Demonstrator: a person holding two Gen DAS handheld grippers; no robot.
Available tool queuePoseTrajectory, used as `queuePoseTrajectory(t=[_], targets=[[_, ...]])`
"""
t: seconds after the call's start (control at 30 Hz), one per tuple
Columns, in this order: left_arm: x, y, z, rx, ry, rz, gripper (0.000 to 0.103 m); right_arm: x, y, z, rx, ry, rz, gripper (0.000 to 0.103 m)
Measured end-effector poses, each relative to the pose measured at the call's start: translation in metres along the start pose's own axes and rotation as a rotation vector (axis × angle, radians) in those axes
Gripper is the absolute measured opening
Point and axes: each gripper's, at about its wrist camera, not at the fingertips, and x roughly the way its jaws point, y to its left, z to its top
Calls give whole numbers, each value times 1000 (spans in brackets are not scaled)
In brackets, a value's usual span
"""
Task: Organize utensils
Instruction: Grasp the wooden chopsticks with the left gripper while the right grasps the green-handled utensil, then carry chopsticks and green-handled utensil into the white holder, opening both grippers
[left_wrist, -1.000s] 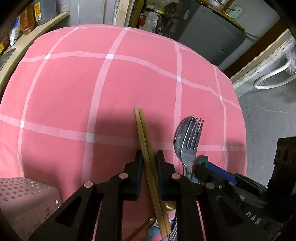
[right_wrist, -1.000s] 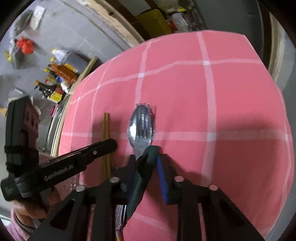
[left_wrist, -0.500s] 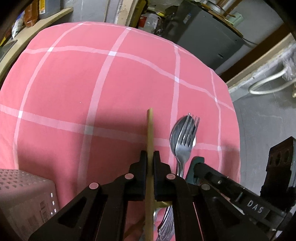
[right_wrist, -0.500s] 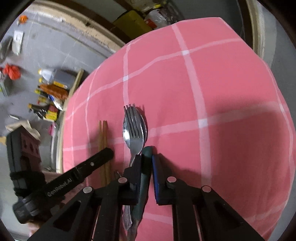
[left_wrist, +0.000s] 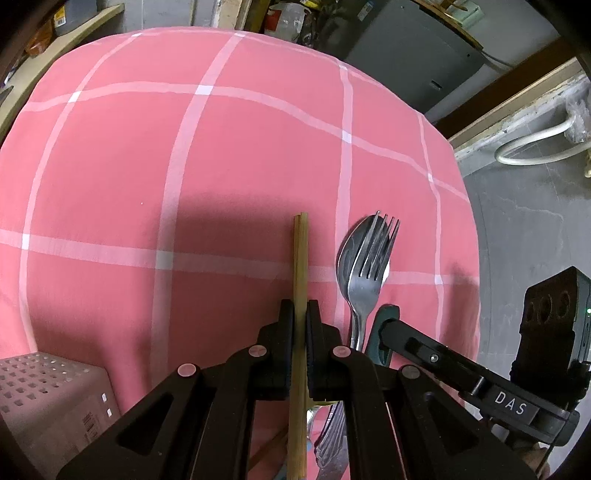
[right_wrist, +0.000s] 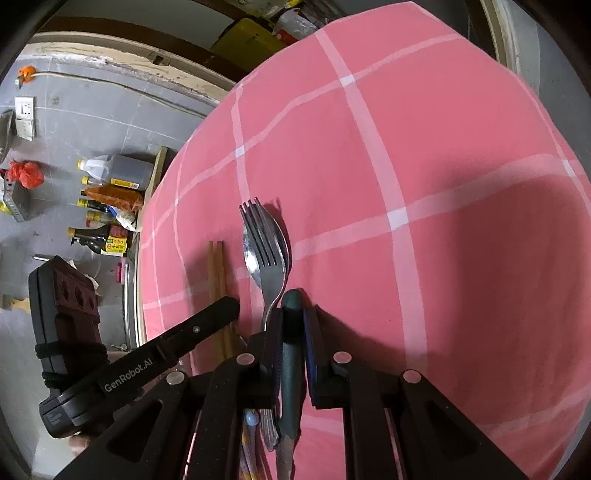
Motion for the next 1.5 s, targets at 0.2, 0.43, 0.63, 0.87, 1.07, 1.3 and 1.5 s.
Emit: queuePoseTrajectory(t=[0.2,0.43,0.63,0.87,1.07,1.3,1.5], targets=[[-4,0,-11,-19,-48,-22,3,-1,8,-4,-54,-27,-30,10],[-27,-2,-35,0,-176,-120,3,-28,12,-24,-118,-156,-29,10],[-59,-16,-51,74,-321,-175,3,-62,22,-43,-193,-288,-64,10],[-97,-30,-64,97,-478,-217,3,-98,50,-73,-315,-449,-105,10],[-142,-38,-68,88,-624,-251,3,-123,82,-94,-401,-591,-119,10],[-212,-26,-83,84,-820,-254,3,-150,118,-117,-480,-753,-115,10],[-266,-12,-91,100,-965,-226,3,-167,159,-137,-561,-876,-86,9]])
